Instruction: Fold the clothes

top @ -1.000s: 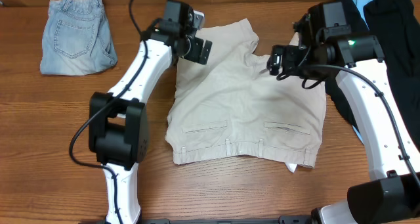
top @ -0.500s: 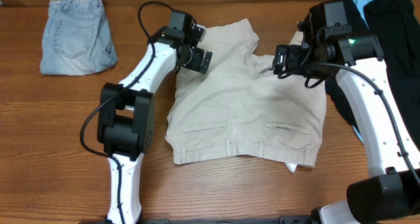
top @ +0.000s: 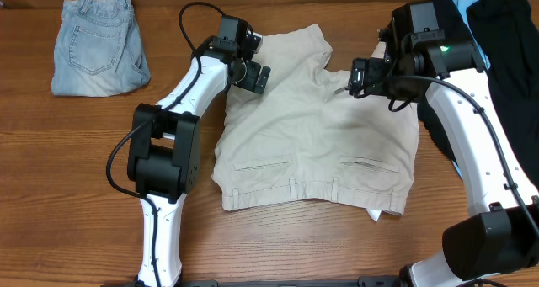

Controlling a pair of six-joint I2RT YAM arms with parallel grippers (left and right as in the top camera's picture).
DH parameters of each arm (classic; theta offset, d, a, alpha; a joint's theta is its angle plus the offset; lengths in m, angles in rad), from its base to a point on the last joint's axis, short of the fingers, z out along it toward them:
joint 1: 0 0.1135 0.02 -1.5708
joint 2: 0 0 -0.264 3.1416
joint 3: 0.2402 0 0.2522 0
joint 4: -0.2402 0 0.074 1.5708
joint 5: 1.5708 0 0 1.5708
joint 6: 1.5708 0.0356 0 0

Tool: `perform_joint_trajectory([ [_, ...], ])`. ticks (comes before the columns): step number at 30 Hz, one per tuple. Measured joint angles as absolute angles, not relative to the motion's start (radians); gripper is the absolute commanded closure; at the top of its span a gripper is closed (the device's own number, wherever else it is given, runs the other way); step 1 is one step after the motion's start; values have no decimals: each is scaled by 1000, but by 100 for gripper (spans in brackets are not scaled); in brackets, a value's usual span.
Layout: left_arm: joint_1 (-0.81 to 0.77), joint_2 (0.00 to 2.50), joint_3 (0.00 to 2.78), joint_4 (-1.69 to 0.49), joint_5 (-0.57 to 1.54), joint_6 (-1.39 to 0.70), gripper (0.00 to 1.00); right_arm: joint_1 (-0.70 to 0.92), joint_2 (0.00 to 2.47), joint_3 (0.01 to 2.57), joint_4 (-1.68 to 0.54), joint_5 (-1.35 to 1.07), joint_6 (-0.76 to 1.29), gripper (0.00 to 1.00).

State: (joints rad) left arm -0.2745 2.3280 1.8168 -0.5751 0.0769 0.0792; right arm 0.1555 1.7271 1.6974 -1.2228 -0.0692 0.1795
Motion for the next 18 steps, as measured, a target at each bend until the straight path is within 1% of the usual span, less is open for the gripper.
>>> perform_joint_trajectory([
  [4, -274, 2350, 1819, -575, 77, 82, 1, 155, 1727, 1697, -1224, -57, 179, 0],
  [6, -274, 2358, 1826, -571, 72, 88, 2, 155, 1727, 1697, -1223, -51, 179, 0],
  [18, -241, 2387, 1849, -522, 29, 85, 2, 155, 1727, 1697, -1226, -22, 179, 0],
])
